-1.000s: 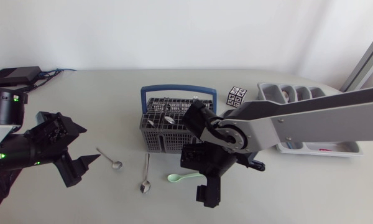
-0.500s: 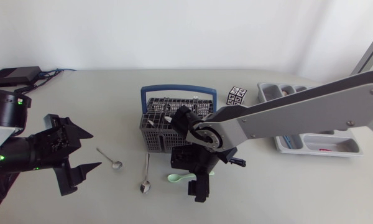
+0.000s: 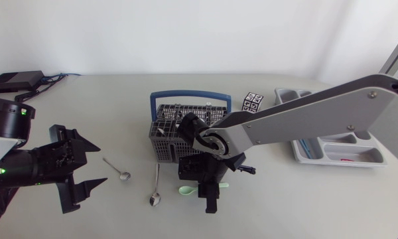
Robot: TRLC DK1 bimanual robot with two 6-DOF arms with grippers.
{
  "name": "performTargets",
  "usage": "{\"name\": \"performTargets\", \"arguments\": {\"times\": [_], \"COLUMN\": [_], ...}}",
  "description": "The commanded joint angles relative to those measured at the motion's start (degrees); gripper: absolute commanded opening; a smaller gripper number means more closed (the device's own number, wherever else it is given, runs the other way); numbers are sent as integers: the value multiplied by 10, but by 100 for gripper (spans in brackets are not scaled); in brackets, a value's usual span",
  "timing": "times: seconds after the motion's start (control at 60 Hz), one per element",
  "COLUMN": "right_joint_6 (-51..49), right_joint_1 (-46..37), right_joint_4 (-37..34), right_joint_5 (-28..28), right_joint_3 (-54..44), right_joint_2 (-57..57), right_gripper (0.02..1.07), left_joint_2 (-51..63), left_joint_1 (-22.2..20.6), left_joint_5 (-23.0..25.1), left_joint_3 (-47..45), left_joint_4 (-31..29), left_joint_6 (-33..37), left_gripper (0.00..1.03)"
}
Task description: Transfer all utensils from the basket to the drawer tray.
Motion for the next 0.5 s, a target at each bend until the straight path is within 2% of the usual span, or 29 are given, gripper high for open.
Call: {"name": "performTargets", "arguments": {"times": [0.0, 0.1, 0.233, 0.483], "right_joint_6": [-22, -32, -39, -60], "right_joint_1": [-5, -14, -22, -50], "right_joint_4": [-21, -39, -42, -78], "right_joint_5": [-2, -31, -40, -65], "right_joint_3": [1, 3, -11, -84], "right_joint_2": [23, 22, 4, -124], "right_gripper": [22, 8, 7, 7], "left_joint_2": [6, 6, 14, 41], "left_joint_1": [5, 5, 6, 21], "left_joint_5": [8, 8, 8, 8], "left_joint_3": [-15, -15, -10, 5], "left_joint_4": [-7, -7, -7, -2], "left_joint_6": [19, 21, 22, 38], "left_gripper": [91, 91, 91, 91]}}
